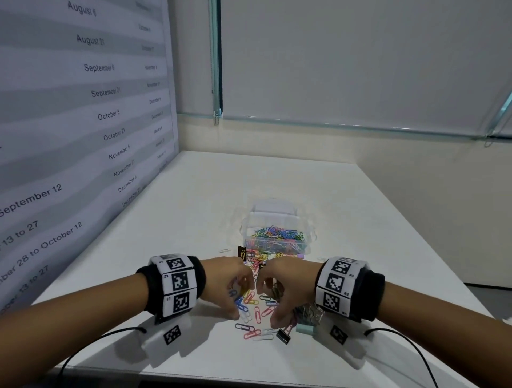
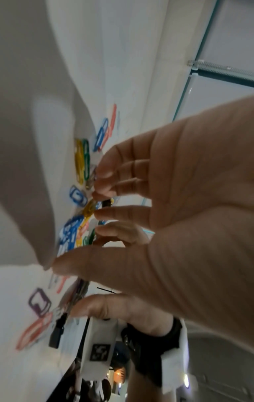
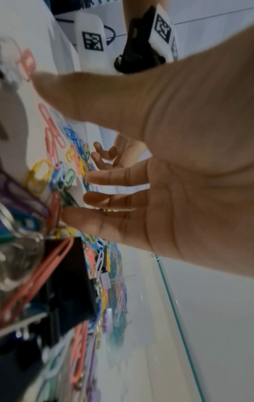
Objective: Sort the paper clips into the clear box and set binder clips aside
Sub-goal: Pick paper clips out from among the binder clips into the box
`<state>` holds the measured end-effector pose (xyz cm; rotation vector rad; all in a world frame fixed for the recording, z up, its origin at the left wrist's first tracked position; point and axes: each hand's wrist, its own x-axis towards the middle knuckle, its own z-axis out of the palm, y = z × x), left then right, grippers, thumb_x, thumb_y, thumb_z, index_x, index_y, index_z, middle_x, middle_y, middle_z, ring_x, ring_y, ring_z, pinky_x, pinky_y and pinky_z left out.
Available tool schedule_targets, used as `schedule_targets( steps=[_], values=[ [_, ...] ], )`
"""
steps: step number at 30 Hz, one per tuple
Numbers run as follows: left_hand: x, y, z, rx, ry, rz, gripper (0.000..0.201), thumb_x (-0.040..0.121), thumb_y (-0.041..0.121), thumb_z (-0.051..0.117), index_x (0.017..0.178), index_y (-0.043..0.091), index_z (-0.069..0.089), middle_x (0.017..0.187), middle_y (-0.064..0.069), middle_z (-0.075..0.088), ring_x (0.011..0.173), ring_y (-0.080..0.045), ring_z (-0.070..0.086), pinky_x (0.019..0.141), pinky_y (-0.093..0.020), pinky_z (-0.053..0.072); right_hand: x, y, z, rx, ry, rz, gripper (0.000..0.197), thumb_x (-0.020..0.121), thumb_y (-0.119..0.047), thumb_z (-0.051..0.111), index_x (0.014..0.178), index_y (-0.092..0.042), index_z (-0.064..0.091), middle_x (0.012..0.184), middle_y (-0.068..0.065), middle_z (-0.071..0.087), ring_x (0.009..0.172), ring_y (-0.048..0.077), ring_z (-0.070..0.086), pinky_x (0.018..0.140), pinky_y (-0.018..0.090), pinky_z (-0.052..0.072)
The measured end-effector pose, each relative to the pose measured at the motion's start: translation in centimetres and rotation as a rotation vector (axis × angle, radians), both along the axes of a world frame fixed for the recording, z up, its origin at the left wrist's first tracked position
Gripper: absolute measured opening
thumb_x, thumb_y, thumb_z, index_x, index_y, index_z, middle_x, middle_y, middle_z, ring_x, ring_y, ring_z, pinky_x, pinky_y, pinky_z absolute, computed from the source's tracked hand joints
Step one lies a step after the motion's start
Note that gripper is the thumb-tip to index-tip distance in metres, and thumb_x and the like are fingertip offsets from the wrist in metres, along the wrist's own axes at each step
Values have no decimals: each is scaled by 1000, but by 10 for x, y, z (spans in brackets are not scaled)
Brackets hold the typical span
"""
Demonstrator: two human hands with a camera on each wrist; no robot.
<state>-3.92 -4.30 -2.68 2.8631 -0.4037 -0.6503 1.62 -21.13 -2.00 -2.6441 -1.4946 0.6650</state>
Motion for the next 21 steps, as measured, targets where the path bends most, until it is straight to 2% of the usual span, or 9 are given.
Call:
schedule_targets(
  steps=[2,6,8,11,14,17,19,21],
  values=[
    [0,3,1,-3,-13,15,62,72,35,76,126,21,49,122,-3,48,109,-18,49,92,-26,43,-3,3,-3,3,0,-2,63,66,-40,80,119,-17,53,113,5,57,97,20,52,77,27,43],
    [2,14,3,2,-24,70,63,71,34,77,126,22,49,118,-4,48,93,-12,43,90,-27,42,-7,9,-10,13,27,17,59,67,-36,80,116,-18,53,109,6,56,94,21,53,79,32,46],
    [2,18,3,17,-36,90,64,71,37,78,126,23,49,122,-5,47,95,-13,43,91,-26,41,-7,11,-11,45,62,17,45,71,-30,78,110,-18,60,99,2,59,86,16,52,74,28,44],
    [-2,16,2,43,-69,87,67,67,48,77,124,26,49,122,-2,45,111,-16,40,97,-29,40,-2,11,-10,93,102,-6,20,77,-19,73,96,-14,68,76,-6,59,75,10,52,70,22,43],
    [-7,3,-1,55,-104,35,71,64,55,76,123,26,50,121,-1,42,113,-17,36,100,-32,39,5,9,-11,119,55,-15,12,80,-17,69,91,-13,71,89,2,71,75,7,54,70,20,43],
    [-12,-7,-7,77,-106,29,81,61,60,75,124,21,44,119,0,39,110,-18,40,97,-35,43,13,5,-9,148,27,-53,17,77,-25,73,90,-15,70,89,1,70,75,8,56,71,23,46],
    [-14,-10,-10,86,-97,47,87,60,61,74,128,21,37,120,1,36,110,-17,42,94,-34,45,15,1,-7,138,16,-83,31,70,-34,78,93,-16,67,86,-2,64,77,10,55,68,23,45],
    [-15,-11,-13,82,-102,71,88,60,62,73,129,25,34,120,4,35,111,-16,43,95,-36,46,16,-2,-7,97,1,-98,47,63,-41,82,99,-18,63,90,-4,61,81,13,54,67,23,44]
  ],
)
